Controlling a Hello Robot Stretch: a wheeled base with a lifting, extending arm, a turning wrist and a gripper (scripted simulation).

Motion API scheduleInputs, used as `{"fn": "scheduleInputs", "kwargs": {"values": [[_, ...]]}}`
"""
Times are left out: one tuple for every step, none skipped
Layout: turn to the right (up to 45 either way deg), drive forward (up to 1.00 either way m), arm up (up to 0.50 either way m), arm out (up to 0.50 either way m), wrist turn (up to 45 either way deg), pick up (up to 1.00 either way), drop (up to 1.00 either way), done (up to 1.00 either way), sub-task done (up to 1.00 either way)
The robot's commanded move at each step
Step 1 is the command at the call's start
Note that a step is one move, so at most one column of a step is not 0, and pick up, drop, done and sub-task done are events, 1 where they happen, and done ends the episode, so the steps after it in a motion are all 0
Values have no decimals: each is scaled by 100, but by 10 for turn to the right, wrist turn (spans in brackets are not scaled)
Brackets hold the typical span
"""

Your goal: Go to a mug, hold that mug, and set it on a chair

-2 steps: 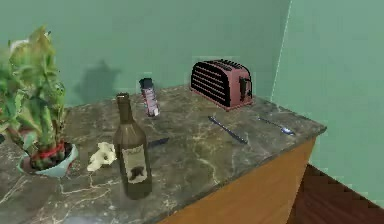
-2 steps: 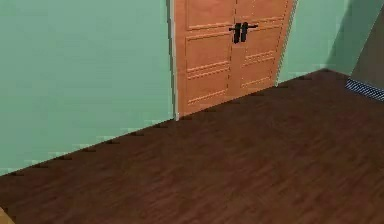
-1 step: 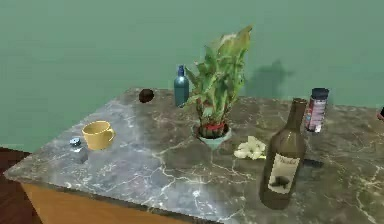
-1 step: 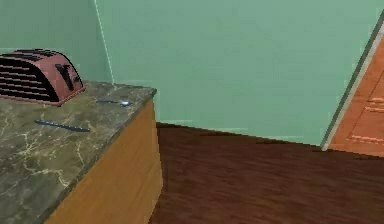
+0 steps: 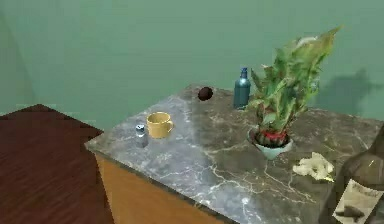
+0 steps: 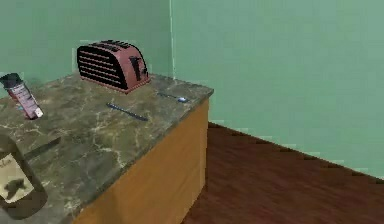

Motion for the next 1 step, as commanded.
{"fn": "scheduleInputs", "kwargs": {"values": [[0, 15, 0, 0, 0, 0, 0, 0, 0]]}}
